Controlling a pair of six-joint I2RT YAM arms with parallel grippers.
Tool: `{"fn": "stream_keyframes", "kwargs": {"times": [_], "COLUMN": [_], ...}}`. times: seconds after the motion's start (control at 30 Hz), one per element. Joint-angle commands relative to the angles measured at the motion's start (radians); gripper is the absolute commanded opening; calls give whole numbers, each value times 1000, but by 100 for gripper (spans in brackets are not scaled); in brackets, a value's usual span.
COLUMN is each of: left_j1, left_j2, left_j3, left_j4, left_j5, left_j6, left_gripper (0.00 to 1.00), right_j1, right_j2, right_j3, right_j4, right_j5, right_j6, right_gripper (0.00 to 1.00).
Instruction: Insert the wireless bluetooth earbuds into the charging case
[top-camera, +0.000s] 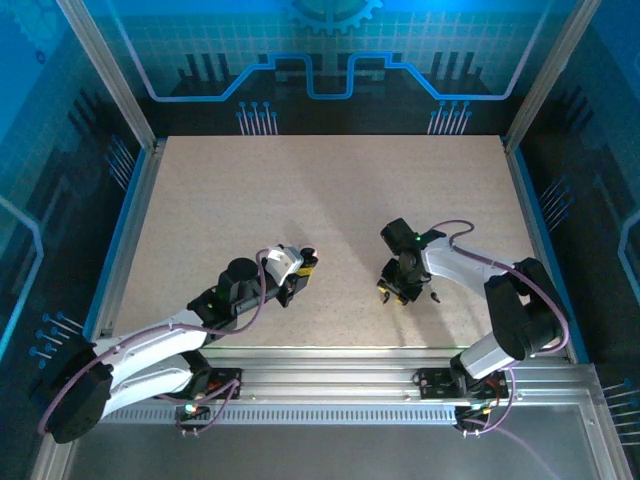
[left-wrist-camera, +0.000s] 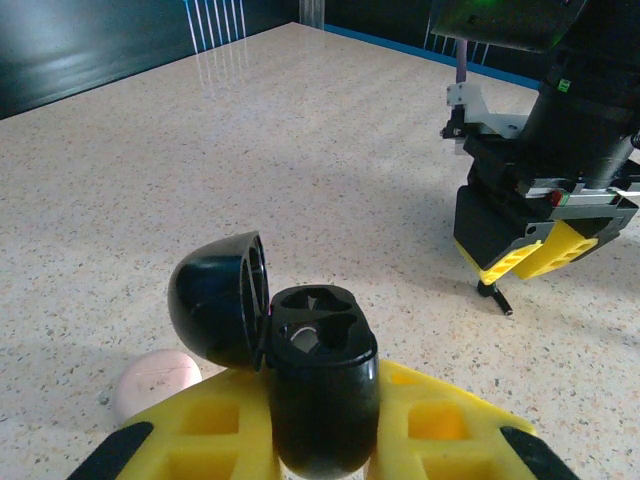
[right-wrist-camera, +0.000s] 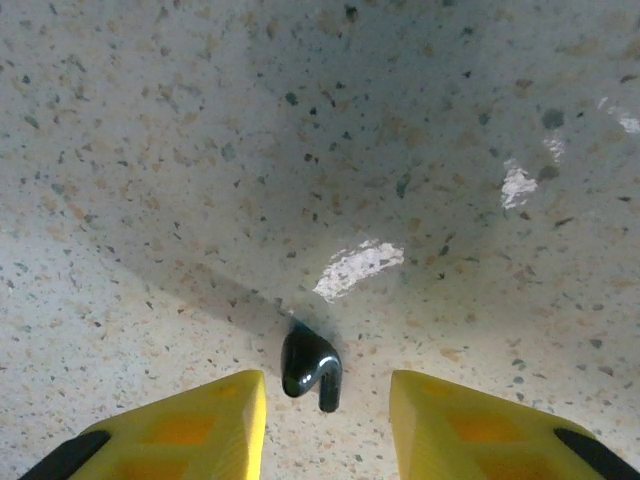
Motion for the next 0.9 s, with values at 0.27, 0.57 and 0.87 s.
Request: {"fn": "stream_keyframes", "kwargs": {"times": [0.27, 0.57, 0.87], "left_j1": [6, 7, 6], "left_j2": [-9, 16, 14], "left_j3": [28, 37, 39], "left_j4": [29, 37, 30], "left_j5": [20, 29, 28], "left_j6": [-9, -11, -11], "left_gripper": [19, 19, 19], "right_j1": [6, 6, 6], "right_j2": [51, 76, 95], "right_j3": [-9, -20, -33], "right_j4": [24, 46, 57], "right_j5": [-21, -30, -23], "right_j6": [-1, 0, -6], "right_gripper": [33, 28, 21]}}
